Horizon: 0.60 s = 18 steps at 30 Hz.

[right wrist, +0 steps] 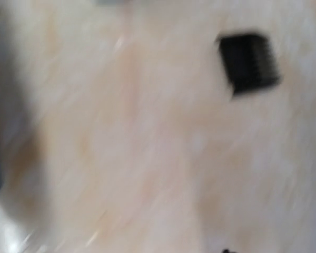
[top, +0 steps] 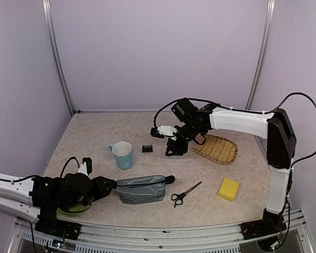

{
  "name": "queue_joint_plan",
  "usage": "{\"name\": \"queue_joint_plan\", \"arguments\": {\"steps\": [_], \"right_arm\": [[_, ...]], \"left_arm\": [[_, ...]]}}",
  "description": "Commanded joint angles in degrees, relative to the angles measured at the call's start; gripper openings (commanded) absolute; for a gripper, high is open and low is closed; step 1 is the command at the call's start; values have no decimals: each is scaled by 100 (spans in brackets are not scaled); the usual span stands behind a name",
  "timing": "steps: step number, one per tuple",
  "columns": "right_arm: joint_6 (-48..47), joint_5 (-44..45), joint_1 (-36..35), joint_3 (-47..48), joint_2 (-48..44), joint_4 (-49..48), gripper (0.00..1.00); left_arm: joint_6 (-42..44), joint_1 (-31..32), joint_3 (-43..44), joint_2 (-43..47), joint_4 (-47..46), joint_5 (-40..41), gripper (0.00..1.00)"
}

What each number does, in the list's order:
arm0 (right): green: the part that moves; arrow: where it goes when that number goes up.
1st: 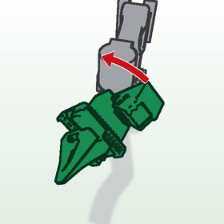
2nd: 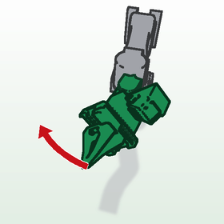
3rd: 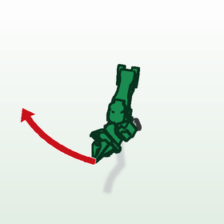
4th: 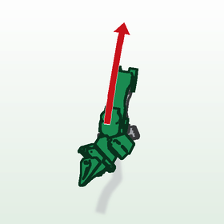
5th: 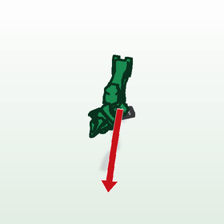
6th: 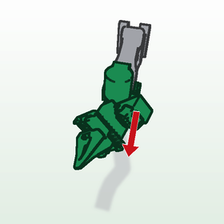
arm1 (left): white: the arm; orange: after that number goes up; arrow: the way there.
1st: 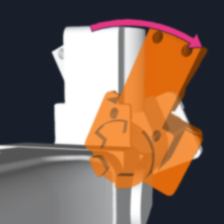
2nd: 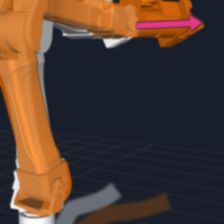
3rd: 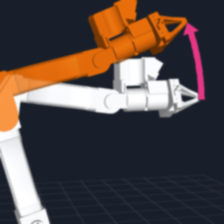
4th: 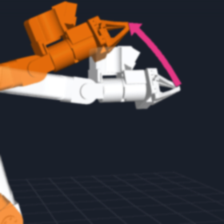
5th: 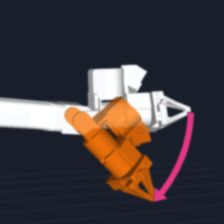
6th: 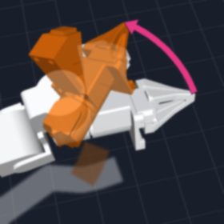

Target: Sort the hair-cutting tools

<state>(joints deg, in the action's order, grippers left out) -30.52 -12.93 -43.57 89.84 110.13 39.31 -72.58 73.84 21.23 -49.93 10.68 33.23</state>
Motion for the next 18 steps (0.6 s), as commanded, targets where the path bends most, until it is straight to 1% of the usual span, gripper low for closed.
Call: {"name": "queue_joint_plan", "arguments": {"steps": [1,4,6,11,16,18], "right_arm": [[-344,-171,142,911,913,-263,52],[-491,-213,199,1507,1481,-237,57],[-566,-298,210,1883,1839,-136,59],[-498,-440,209,2619,2419,-59,62],[-357,-443,209,3550,3126,191,64],[-358,-453,209,3749,3320,211,64]], "left_arm": [[211,-181,149,262,261,147,41],[552,-321,627,172,588,344,49],[879,-529,930,61,775,361,52],[1677,-1174,1392,-31,737,173,54],[2194,-1873,1401,53,255,-311,55],[2390,-2079,1416,47,132,-490,55]]}}
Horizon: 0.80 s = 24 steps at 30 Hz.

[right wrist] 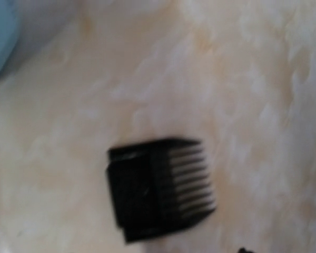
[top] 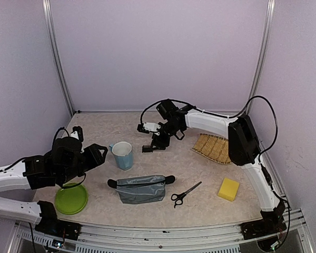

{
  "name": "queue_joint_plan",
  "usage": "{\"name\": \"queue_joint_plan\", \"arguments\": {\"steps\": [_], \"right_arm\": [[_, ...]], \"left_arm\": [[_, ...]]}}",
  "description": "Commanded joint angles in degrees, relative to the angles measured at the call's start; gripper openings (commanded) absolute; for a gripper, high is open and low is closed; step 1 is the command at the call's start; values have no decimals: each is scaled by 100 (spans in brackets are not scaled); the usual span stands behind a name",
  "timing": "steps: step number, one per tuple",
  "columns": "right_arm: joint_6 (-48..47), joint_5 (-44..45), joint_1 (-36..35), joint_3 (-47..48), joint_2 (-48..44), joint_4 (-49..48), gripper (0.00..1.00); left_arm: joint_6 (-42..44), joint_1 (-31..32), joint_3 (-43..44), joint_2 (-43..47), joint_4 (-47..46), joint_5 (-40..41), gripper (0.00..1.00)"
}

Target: Sort the hair-cutting tools

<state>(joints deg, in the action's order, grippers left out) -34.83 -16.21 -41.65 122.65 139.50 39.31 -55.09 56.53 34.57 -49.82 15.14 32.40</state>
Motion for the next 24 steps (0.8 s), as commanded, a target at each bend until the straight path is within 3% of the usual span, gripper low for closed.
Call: {"name": "queue_joint_plan", "arguments": {"steps": [1,14,18,21,24], "right_arm": [[85,-122,18,539,472,202,64],[746,-380,25,1356,1368,115,73],[836,-572,25,1356,1480,181,62],[797,-563,25,1098,1379,208,46],[712,-522,34,828,1211,295,37]], "left_arm": [[726,-432,85,28,-369,-475,55],[1132,-897,-47,-194,-849,-1091,55],[1104,-923,-154,-169,-1016,-1156,55],[1127,-938,-146,-192,-1088,-1189,55],[1223,-955,-71,-259,-1137,-1243,55]]}}
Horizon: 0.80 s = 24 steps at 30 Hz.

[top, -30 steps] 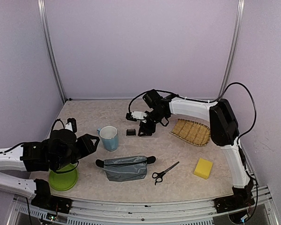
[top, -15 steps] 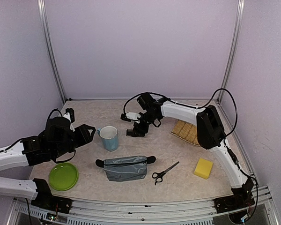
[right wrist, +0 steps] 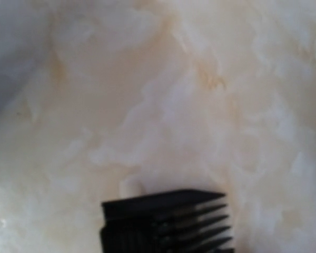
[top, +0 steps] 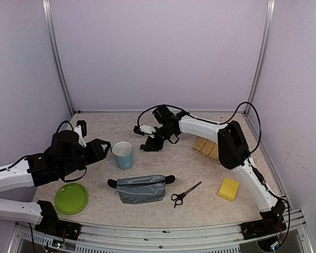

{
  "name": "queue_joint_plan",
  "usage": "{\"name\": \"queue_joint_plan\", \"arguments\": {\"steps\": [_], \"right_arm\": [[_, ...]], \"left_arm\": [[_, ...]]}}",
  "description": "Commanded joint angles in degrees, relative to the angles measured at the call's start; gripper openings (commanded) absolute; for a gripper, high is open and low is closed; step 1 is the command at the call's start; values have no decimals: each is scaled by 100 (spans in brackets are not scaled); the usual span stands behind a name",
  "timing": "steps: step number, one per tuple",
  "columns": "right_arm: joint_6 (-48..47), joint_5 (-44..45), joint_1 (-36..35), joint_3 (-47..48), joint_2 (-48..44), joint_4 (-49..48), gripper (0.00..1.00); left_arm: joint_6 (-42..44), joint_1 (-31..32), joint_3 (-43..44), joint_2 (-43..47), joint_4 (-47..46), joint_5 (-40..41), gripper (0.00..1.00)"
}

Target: Sort the hair-cutting tools

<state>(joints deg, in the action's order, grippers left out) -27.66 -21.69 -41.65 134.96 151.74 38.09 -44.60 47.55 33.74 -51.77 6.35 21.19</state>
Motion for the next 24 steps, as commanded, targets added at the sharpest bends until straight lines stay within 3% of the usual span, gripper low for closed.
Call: {"name": "queue_joint_plan", "arguments": {"steps": [1,10,18,24], "right_arm": [[-29,26,41,-466,-72,515,35],[91,-25,104,-2375,-1569,371,31],[145,-131,122,-3510,-2638,549,31],[139,-114,122,-4035,-3245,688,32]], "left_arm": [[203,-61,45,-104,-251,-138,55],[402,-77,177,-290,-380,-220,55],[514,-97,204,-600,-627,-523,55],[1339,-92,517,-1033,-767,-1186,55]]}}
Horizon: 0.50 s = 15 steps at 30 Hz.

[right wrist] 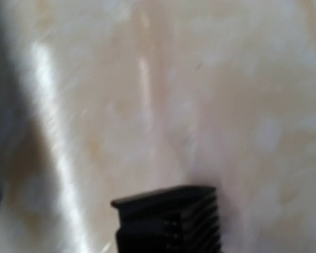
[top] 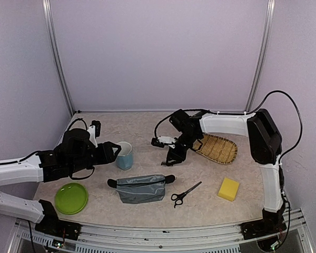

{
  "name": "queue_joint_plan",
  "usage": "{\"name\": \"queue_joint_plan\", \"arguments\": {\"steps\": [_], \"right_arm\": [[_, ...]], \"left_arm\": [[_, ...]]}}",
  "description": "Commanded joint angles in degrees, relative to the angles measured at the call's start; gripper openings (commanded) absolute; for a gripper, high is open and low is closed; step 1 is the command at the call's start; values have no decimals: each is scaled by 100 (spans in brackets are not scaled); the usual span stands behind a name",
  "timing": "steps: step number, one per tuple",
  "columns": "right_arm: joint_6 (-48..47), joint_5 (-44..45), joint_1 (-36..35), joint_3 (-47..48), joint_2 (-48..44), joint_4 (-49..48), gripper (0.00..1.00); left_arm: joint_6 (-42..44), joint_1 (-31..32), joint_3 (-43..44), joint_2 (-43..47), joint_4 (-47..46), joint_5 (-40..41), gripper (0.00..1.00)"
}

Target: Sort the hair-cutting tools

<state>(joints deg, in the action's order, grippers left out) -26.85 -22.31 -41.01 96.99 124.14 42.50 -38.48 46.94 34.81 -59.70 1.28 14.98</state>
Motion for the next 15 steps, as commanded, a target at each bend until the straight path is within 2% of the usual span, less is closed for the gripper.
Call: {"name": "queue_joint_plan", "arguments": {"steps": [1,8,12,15], "right_arm": [[52,-42,65,-302,-600,269,32],[20,20,143,-692,-969,230,35],[-272,-14,164,-793,-887,117,54],[-581,11,158,-381,-468,439,63]], "left_arm": [[1054,-28,498,-313,-267,-777,55],[2385,0,1002,-782,-381,-1527,56],[2490,23,1243,-1038,-315,-1631,55],[2369,35,1252,-1063,-384,-1802,55]]}}
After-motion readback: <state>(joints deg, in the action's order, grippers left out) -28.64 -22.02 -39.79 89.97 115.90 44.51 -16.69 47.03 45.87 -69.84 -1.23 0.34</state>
